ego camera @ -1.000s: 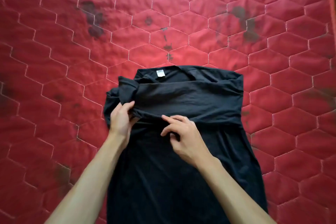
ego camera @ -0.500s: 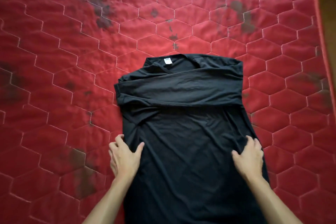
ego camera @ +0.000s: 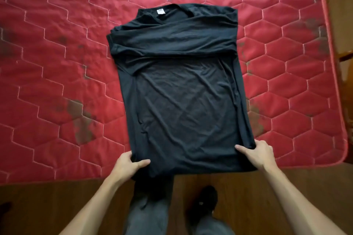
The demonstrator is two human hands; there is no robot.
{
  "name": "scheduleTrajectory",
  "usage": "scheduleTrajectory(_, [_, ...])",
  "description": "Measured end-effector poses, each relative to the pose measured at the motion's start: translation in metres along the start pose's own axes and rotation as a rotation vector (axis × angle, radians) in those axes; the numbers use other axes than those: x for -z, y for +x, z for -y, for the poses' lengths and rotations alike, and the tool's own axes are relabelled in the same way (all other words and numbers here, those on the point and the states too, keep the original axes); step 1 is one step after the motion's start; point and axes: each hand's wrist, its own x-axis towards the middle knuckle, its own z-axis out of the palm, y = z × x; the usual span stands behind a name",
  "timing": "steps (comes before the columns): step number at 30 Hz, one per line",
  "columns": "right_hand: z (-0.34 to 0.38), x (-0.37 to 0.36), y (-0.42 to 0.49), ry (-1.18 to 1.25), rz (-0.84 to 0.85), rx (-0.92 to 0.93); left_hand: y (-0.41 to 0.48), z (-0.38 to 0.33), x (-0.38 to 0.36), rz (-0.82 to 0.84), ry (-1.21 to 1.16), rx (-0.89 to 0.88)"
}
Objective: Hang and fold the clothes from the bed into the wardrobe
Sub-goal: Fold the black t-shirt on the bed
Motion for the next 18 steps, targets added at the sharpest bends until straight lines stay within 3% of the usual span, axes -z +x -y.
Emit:
scheduleTrajectory(3, [-0.028,-0.005,-0.021,0.165,0.075,0.068,-0.021,0.019,-0.015,-0.053,-0.112,0.022])
scheduleTrajectory(10, [-0.09,0.008,-0.06,0.498,0.041,0.113,-0.081,0.047,-0.028,-0.093,-0.302,0.11])
scheduleTrajectory(14, [-0.08,0.042,-0.066,0.643,0.036,0.108,-0.099,0.033,0.003,-0.189,-0.492,0.116])
scheduleTrajectory(18, [-0.023,0.079,-0.057,0.78,-0.039,0.182,-0.094,-0.037,0.04,-0.261,-0.71,-0.01])
